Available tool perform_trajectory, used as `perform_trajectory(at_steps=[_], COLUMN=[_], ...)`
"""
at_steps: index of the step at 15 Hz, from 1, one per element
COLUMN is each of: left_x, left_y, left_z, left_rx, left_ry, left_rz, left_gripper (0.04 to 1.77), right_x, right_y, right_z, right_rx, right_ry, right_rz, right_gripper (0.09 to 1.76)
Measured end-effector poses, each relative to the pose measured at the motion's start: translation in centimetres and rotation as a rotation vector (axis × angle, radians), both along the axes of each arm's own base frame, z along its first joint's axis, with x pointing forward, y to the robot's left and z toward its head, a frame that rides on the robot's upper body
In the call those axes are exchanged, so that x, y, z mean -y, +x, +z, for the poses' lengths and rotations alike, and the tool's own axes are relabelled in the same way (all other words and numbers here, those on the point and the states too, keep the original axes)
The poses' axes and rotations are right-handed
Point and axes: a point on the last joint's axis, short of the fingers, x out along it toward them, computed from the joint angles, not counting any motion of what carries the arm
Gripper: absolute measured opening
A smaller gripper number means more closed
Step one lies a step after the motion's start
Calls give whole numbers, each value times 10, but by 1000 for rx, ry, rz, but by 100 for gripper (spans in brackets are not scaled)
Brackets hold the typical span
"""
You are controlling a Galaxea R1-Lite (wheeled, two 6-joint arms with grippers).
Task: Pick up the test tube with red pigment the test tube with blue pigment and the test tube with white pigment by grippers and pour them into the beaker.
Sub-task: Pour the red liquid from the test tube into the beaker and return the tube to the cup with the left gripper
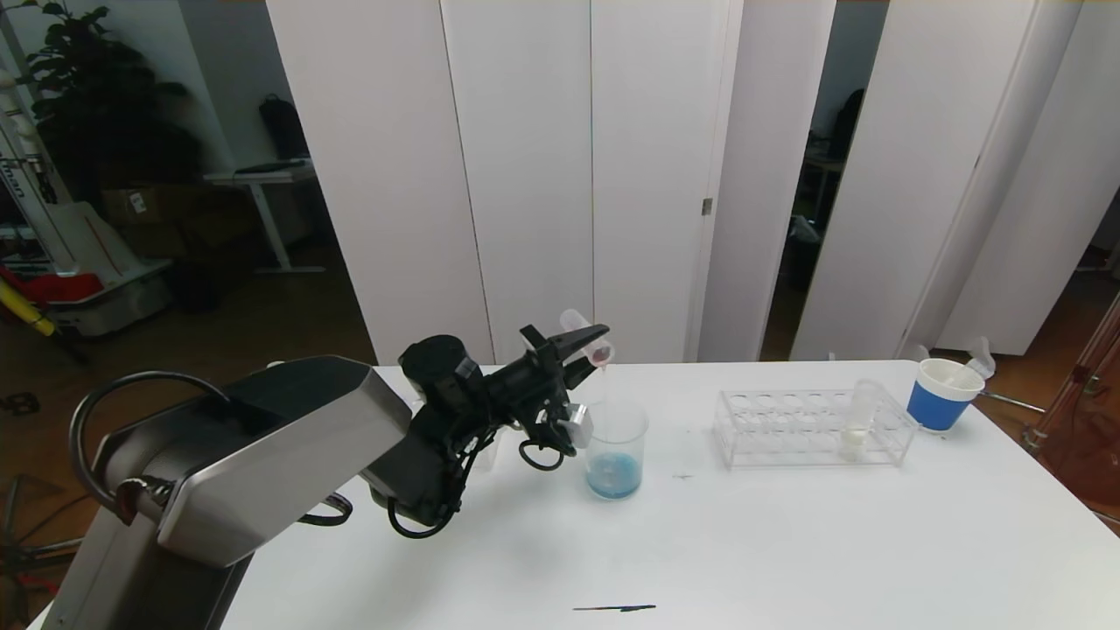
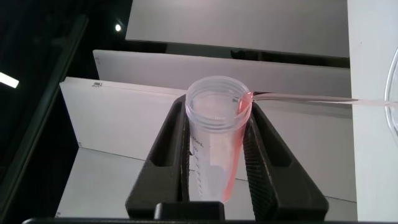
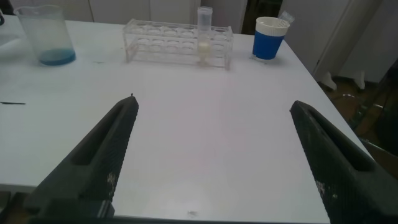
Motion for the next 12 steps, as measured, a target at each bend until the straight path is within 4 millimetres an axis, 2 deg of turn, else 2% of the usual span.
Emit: perform_trajectory(at_steps=[12], left_x=[-1], left_y=[-1], left_z=[3], left_rx=[7], left_ry=[1], left_rz=[6], left_gripper=[60], right_x=[0], right_y=[0], right_z=[0], right_rx=[0], right_ry=[0], right_rz=[0], right_gripper=[175])
